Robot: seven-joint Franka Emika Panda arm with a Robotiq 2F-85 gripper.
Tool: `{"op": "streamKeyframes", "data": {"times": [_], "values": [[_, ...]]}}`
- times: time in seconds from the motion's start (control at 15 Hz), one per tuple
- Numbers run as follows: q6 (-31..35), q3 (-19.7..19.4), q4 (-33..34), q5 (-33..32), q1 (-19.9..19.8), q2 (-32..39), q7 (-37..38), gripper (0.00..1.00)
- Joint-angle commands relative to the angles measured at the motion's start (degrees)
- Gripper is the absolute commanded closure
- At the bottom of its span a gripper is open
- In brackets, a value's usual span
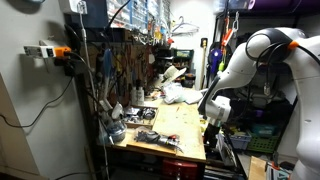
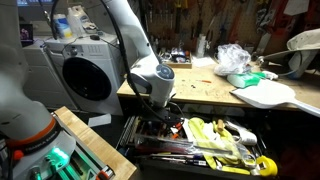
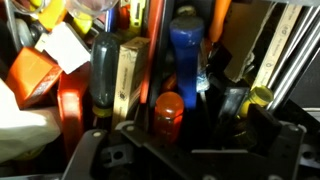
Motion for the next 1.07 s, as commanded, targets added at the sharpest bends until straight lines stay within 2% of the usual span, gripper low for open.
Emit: {"op": "streamKeyframes", "data": {"times": [0.0,0.67,0.73,0.8,1.0], "values": [[0.3,1.4,2.3,2.9,-0.3,2.3,-1.4,0.0],[1.6,2.2,5.6,7.7,0.1,6.2,-4.5,0.0],[1.7,2.2,5.7,7.6,0.1,6.5,-4.7,0.1],[1.5,2.3,5.8,7.6,0.0,6.7,-4.9,0.26],[2.1,2.5,5.8,8.1,0.0,6.9,-5.9,0.5]]}}
